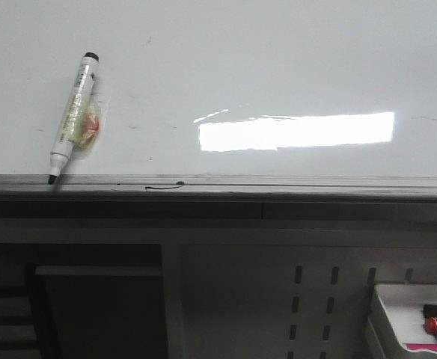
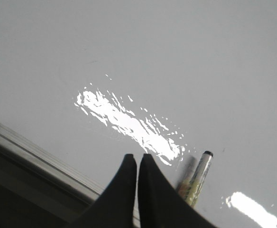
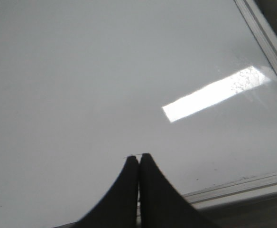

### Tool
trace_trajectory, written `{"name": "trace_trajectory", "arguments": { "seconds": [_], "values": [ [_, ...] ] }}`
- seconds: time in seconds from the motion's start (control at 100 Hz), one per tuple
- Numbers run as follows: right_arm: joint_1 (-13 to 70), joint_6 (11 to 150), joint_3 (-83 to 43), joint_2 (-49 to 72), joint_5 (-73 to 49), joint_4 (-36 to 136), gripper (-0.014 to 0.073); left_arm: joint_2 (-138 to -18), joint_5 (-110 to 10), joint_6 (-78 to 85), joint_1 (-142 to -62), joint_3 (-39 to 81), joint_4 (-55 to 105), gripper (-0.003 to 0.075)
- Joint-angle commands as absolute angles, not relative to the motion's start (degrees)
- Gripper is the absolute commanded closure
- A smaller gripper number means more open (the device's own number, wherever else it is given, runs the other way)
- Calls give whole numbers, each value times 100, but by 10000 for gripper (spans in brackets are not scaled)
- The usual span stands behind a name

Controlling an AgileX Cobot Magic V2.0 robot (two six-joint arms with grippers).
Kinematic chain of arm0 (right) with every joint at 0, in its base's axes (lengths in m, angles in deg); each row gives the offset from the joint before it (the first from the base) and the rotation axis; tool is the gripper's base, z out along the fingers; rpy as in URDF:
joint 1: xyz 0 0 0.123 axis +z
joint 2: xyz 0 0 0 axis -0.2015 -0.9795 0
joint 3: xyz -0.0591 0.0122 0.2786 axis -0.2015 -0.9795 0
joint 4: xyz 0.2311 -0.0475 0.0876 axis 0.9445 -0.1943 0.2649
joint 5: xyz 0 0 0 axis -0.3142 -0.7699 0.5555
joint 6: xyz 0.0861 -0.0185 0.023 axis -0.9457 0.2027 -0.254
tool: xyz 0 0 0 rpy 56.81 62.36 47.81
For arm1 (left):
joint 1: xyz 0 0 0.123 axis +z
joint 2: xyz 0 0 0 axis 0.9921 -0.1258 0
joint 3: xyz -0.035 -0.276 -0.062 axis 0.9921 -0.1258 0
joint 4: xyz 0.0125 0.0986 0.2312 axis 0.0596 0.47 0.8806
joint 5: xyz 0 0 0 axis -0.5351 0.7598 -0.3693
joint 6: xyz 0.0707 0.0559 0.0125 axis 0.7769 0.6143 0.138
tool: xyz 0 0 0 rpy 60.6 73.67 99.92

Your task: Write number 4 on whiteboard

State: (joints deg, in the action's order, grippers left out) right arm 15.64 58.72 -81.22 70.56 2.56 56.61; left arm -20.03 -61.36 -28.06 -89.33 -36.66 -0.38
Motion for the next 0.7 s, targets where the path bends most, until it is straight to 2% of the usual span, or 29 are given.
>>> {"name": "trace_trajectory", "arguments": {
  "seconds": [0.0,0.24,0.35,0.53,0.61,0.69],
  "values": [
    [1524,5872,-7902,7141,674,5813,638,-1864,-6283,-2811,-8934,-3754,-377,741],
    [1524,6114,-6642,6746,-1016,5532,638,-2407,-4876,-2786,-8934,-2695,1325,741],
    [1524,6787,-6081,6243,-1755,5521,638,-3134,-4234,-2278,-8934,-2017,1905,741],
    [1524,7249,-5443,5492,-2206,5521,638,-4476,-3758,-1267,-8934,-1168,2085,731],
    [1524,7249,-5241,5281,-2337,5521,636,-4894,-3786,-1249,-8971,-921,2074,662],
    [1524,7249,-5066,5197,-2468,5532,625,-5211,-3838,-1138,-9123,-697,2030,523]
  ]
}}
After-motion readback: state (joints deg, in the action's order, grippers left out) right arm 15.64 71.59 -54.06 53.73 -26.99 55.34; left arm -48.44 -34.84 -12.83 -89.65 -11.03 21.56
